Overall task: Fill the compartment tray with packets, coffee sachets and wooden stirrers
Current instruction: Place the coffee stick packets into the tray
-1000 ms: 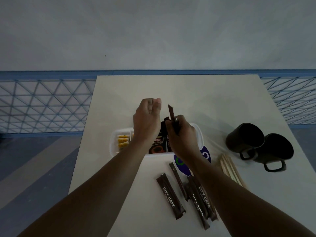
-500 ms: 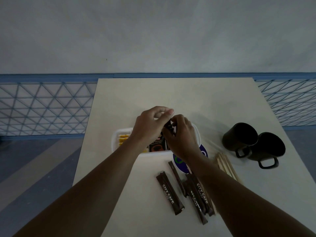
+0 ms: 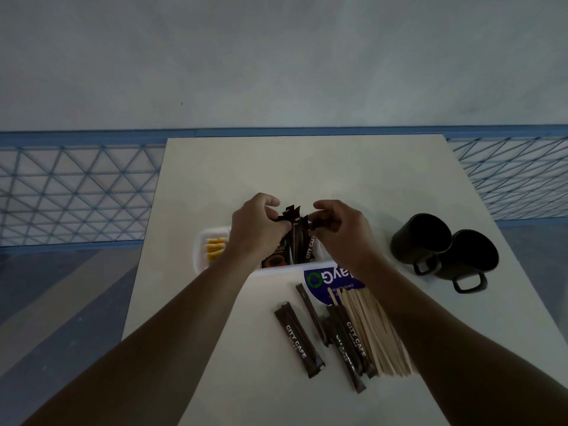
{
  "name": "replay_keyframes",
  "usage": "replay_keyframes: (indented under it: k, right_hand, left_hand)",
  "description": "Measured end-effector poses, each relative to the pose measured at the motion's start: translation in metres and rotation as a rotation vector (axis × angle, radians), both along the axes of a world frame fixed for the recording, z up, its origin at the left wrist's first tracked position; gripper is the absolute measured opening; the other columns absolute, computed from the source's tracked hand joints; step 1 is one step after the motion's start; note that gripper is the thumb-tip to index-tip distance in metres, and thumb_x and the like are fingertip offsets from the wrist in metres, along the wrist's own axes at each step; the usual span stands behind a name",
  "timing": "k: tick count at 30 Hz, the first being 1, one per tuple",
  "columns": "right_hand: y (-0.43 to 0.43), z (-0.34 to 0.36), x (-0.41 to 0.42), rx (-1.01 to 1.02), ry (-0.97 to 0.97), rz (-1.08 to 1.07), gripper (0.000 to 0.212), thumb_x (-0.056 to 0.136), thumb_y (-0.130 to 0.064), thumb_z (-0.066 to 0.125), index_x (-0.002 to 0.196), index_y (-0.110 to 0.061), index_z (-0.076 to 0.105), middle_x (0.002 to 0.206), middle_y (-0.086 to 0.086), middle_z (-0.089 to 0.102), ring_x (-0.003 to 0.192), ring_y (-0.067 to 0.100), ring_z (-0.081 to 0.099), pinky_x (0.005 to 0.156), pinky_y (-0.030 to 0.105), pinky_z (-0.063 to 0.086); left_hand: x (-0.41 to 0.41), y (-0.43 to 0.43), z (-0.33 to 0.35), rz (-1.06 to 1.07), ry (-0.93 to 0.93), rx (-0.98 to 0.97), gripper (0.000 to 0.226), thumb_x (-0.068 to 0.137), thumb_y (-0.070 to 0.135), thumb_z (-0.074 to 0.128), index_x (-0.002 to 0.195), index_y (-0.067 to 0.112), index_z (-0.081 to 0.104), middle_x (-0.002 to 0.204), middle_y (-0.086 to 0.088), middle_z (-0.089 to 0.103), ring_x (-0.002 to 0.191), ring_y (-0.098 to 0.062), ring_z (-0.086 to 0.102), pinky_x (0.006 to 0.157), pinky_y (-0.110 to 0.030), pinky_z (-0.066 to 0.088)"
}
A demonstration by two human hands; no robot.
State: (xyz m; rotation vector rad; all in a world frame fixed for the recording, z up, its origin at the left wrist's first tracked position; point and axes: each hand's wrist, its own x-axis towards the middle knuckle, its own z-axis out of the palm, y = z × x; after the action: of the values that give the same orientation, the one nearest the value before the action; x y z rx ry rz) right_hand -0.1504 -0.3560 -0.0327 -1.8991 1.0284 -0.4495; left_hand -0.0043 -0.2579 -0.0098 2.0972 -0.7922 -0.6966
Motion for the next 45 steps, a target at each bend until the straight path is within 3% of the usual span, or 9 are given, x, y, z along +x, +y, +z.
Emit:
replay_keyframes:
  k: [4, 6, 12, 15, 20, 29, 34, 38, 45]
  right_hand:
    - [0.002, -0.003, 0.003, -0.074, 0.059, -0.017, 0.037, 0.090, 0.001, 0.064, 0.122, -0.017, 0.068, 0.105, -0.008, 0.073, 0.091, 0.002, 0.066, 0.072, -0.003, 0.045]
    - [0.002, -0.007, 0.006, -0.089, 0.065, -0.037, 0.037, 0.090, 0.003, 0.062, 0.122, -0.016, 0.069, 0.102, -0.005, 0.074, 0.085, -0.001, 0.063, 0.065, -0.006, 0.041]
    - [0.001, 0.001, 0.016, -0.300, 0.050, 0.074, 0.029, 0.087, 0.004, 0.066, 0.113, -0.006, 0.068, 0.101, 0.005, 0.074, 0.086, 0.011, 0.067, 0.070, 0.006, 0.049]
    - [-0.004, 0.004, 0.020, -0.419, 0.007, 0.133, 0.021, 0.083, 0.009, 0.065, 0.100, -0.002, 0.069, 0.089, 0.009, 0.073, 0.079, 0.019, 0.069, 0.070, 0.027, 0.058]
    - [-0.009, -0.009, 0.021, -0.406, 0.071, 0.111, 0.010, 0.082, 0.001, 0.070, 0.090, -0.004, 0.073, 0.078, 0.007, 0.073, 0.070, 0.021, 0.067, 0.065, 0.037, 0.057]
    - [-0.003, -0.018, 0.015, -0.336, 0.141, 0.074, 0.010, 0.084, -0.004, 0.070, 0.092, -0.007, 0.075, 0.080, 0.006, 0.074, 0.069, 0.019, 0.067, 0.065, 0.030, 0.057]
    - [0.001, -0.006, 0.007, -0.339, 0.154, 0.067, 0.007, 0.086, -0.006, 0.069, 0.089, -0.010, 0.073, 0.078, 0.001, 0.072, 0.068, 0.012, 0.065, 0.063, 0.019, 0.052]
    - [0.013, 0.010, -0.006, -0.353, 0.170, 0.044, 0.008, 0.087, -0.007, 0.066, 0.086, -0.011, 0.073, 0.073, -0.004, 0.069, 0.066, 0.005, 0.063, 0.056, 0.007, 0.045]
    - [0.048, 0.015, -0.039, -0.292, 0.249, 0.016, 0.007, 0.089, -0.014, 0.067, 0.090, -0.013, 0.073, 0.078, -0.004, 0.071, 0.067, 0.006, 0.065, 0.051, 0.008, 0.038]
  left_hand:
    - [-0.005, -0.001, -0.006, -0.126, -0.093, 0.115, 0.075, 0.073, 0.026, 0.083, 0.139, 0.014, 0.050, 0.126, -0.007, 0.057, 0.112, -0.021, 0.055, 0.082, -0.023, 0.039]
    - [-0.008, -0.003, -0.008, -0.130, -0.152, 0.106, 0.075, 0.074, 0.031, 0.083, 0.139, 0.010, 0.051, 0.129, -0.011, 0.057, 0.117, -0.024, 0.055, 0.086, -0.025, 0.040]
    - [-0.008, -0.016, -0.014, -0.132, -0.258, 0.030, 0.025, 0.079, 0.025, 0.076, 0.100, 0.012, 0.075, 0.093, -0.007, 0.072, 0.089, -0.023, 0.066, 0.074, -0.028, 0.046]
    - [-0.006, -0.020, -0.012, -0.131, -0.251, 0.012, 0.028, 0.082, 0.017, 0.073, 0.109, 0.012, 0.074, 0.103, -0.008, 0.073, 0.095, -0.022, 0.066, 0.084, -0.025, 0.047]
    - [-0.004, -0.021, -0.015, -0.113, -0.244, -0.010, 0.031, 0.084, 0.010, 0.071, 0.114, 0.013, 0.072, 0.110, -0.007, 0.073, 0.100, -0.021, 0.066, 0.087, -0.023, 0.045]
    - [-0.004, -0.012, -0.016, -0.049, -0.220, -0.025, 0.038, 0.082, 0.013, 0.074, 0.119, 0.013, 0.069, 0.107, -0.006, 0.072, 0.095, -0.021, 0.067, 0.090, -0.035, 0.054]
    - [-0.006, 0.000, -0.006, -0.010, -0.198, -0.037, 0.026, 0.082, 0.018, 0.075, 0.107, 0.017, 0.068, 0.092, 0.000, 0.069, 0.083, -0.016, 0.066, 0.076, -0.027, 0.053]
    - [-0.015, 0.015, -0.002, -0.003, -0.130, -0.042, 0.007, 0.083, 0.021, 0.070, 0.083, 0.020, 0.063, 0.074, 0.002, 0.070, 0.066, -0.020, 0.069, 0.070, -0.039, 0.059]
    - [-0.045, 0.048, -0.008, -0.186, -0.020, 0.148, 0.014, 0.090, 0.021, 0.066, 0.081, 0.011, 0.062, 0.068, -0.005, 0.071, 0.051, -0.014, 0.069, 0.056, -0.030, 0.058]
